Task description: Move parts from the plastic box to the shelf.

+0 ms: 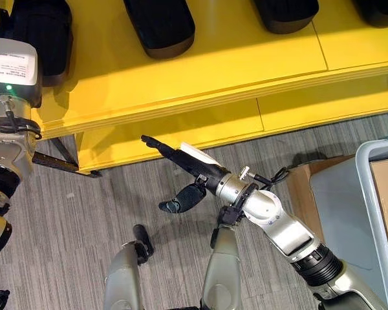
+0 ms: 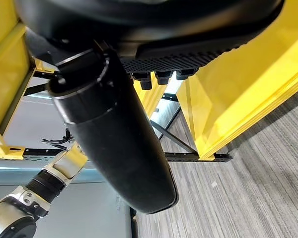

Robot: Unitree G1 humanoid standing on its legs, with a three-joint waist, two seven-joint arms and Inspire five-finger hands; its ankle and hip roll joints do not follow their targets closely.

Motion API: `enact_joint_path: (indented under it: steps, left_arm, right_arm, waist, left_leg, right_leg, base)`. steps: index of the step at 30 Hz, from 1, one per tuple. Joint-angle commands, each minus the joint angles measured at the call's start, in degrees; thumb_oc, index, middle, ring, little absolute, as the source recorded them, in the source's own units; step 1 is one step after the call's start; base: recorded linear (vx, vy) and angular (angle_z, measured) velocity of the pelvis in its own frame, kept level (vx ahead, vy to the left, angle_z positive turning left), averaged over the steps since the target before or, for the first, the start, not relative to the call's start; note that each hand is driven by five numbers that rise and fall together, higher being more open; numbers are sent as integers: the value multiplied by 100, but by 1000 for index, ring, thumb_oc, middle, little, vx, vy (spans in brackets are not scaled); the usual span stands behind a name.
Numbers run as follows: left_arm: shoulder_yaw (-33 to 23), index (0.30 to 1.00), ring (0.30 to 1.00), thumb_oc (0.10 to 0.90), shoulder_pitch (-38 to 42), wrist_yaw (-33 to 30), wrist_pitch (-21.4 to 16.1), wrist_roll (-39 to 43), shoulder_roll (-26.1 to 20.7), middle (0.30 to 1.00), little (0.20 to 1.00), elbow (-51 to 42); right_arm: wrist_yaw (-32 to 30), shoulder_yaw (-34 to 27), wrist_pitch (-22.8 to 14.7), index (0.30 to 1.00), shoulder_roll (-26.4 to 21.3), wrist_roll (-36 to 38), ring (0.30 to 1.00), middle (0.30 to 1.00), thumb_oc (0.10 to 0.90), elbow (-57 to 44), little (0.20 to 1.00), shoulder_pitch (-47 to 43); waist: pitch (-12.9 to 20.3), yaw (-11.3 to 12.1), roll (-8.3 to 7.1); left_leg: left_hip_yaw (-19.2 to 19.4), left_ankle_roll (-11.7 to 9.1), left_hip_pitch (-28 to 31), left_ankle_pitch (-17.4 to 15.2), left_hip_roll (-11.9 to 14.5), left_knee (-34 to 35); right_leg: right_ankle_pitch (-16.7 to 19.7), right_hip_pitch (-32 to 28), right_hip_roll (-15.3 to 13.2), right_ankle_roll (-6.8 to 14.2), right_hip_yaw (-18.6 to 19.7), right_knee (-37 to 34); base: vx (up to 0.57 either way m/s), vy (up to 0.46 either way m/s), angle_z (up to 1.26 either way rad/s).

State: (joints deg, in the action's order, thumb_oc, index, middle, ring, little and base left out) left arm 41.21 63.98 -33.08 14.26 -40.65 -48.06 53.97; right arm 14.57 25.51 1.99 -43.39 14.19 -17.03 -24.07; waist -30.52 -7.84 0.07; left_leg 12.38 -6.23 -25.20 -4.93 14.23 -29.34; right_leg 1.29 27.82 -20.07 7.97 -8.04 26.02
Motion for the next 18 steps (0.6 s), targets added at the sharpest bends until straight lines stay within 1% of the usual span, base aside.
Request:
enact_joint_path:
  steps: [1,2,3,4,5,6,7,8,9,10,11,12,13,14,15,16,18]
  left_arm:
    - [-488,300,300,400,521,-374,424,33,-371,300,300,-261]
    - [-559,300,300,400,407,-347,447,-4,-399,300,300,-386]
    - [-602,300,300,400,302,-312,501,-38,-441,300,300,-450]
    - [-646,300,300,400,211,-173,638,-45,-537,300,300,-547]
    - [-800,300,300,400,-37,-32,812,-42,-705,300,300,-740]
    - [-882,300,300,400,-211,-44,842,-26,-762,300,300,-885]
    - [-1064,300,300,400,-568,-159,886,32,-837,300,300,-1088]
    - [-1100,300,300,400,-596,-232,845,-16,-755,300,300,-876]
    - [-1129,300,300,400,-574,-392,718,24,-686,300,300,-677]
    - [-1123,300,300,400,-561,-437,682,64,-671,300,300,-628]
    - [-1156,300,300,400,-471,-390,499,-38,-661,300,300,-457]
    - [-1106,300,300,400,-394,-322,469,-83,-671,300,300,-409]
    - [-964,300,300,400,-282,-294,562,55,-711,300,300,-358]
    - [-968,300,300,400,-291,-429,673,304,-764,300,300,-353]
    - [-989,300,300,400,-299,-456,673,336,-781,300,300,-340]
    - [-986,300,300,400,-322,-495,668,406,-853,300,300,-350]
    - [-1031,300,300,400,-380,-514,691,416,-860,300,300,-383]
  right_arm:
    - [0,-654,-373,1000,51,219,1000,1000,900,-368,1000,-61]
    - [33,-735,-412,1000,-23,304,1000,1000,900,-403,1000,12]
    - [159,-794,-455,1000,-89,417,1000,1000,900,-436,1000,48]
    - [405,-836,-482,1000,-126,634,1000,1000,900,-459,1000,52]
    - [718,-917,-510,1000,-141,835,1000,1000,900,-523,1000,112]
    - [752,-961,-516,1000,-140,846,1000,1000,900,-549,1000,184]
    - [822,-1031,-565,1000,-115,809,1000,1000,900,-635,1000,382]
    - [878,-985,-677,1000,41,622,1000,1000,900,-649,1000,559]
    - [933,-960,-736,1000,172,508,1000,1000,900,-533,1000,599]
    - [956,-960,-754,1000,197,482,1000,1000,900,-503,1000,600]
    - [1026,-937,-807,1000,249,467,1000,1000,900,-418,1000,547]
    - [1011,-907,-777,1000,263,475,1000,1000,900,-404,1000,452]
    - [951,-831,-750,1000,270,491,1000,1000,900,-376,1000,267]
    - [890,-775,-719,1000,207,575,1000,1000,900,-392,1000,64]
    - [884,-766,-716,1000,190,593,1000,1000,900,-396,1000,21]
    - [880,-779,-678,1000,159,641,1000,1000,900,-424,1000,-84]
    - [874,-787,-659,1000,142,681,1000,1000,900,-443,1000,-114]
  waist:
    - [534,79,-104]
    - [554,125,-148]
    - [568,189,-168]
    - [560,248,-173]
    - [519,312,-192]
    - [502,299,-216]
    - [460,188,-262]
    - [404,-43,-292]
    - [433,-121,-288]
    - [440,-136,-285]
    - [490,-135,-291]
    - [507,-131,-297]
    - [508,-123,-315]
    - [458,-136,-333]
    - [451,-139,-335]
    - [439,-140,-332]
    - [437,-136,-331]
  left_leg:
    - [-171,-23,-123,-35,155,-123]
    - [-100,41,-98,-172,176,-260]
    - [-9,76,-44,-250,221,-354]
    - [70,102,49,-302,277,-407]
    - [202,162,240,-331,345,-397]
    - [211,198,303,-405,309,-430]
    - [157,242,412,-595,195,-511]
    - [-132,280,352,-854,44,-710]
    - [-239,301,320,-873,-5,-732]
    - [-251,306,317,-876,-9,-739]
    - [-202,293,305,-813,30,-704]
    - [-169,255,312,-756,64,-632]
    - [-123,161,347,-637,106,-450]
    - [-47,73,407,-489,187,-227]
    - [-26,53,421,-447,213,-172]
    - [36,-7,476,-328,286,19]
    - [63,-39,499,-276,321,102]
  right_leg:
    - [-529,-347,-87,115,310,254]
    - [-650,-403,-69,92,169,367]
    - [-650,-390,-121,39,-11,522]
    - [-566,-315,-222,-4,-172,753]
    - [-296,-112,-314,14,-221,1046]
    - [-158,-50,-302,44,-151,862]
    - [254,16,-198,172,96,284]
    - [596,189,79,264,832,-21]
    - [381,83,163,256,920,-179]
    - [348,50,173,252,910,-212]
    - [228,-32,246,262,768,-314]
    - [195,-62,283,272,705,-396]
    - [101,-121,364,297,600,-518]
    - [54,-160,442,287,550,-607]
    - [50,-168,459,279,531,-628]
    - [39,-193,488,256,457,-688]
    - [28,-204,491,250,421,-702]
  base:
    - [96,126,-8]
    - [135,134,-10]
    - [208,165,-11]
    - [290,186,-26]
    - [285,98,-58]
    - [326,-83,-96]
    - [349,-310,-104]
    - [384,-360,-61]
    - [266,-265,-2]
    - [165,-167,67]
    - [79,-104,66]
    - [86,-122,56]
    - [40,-72,26]
    - [35,-52,23]
    - [16,-19,16]
    - [0,0,0]
    - [21,-7,-7]
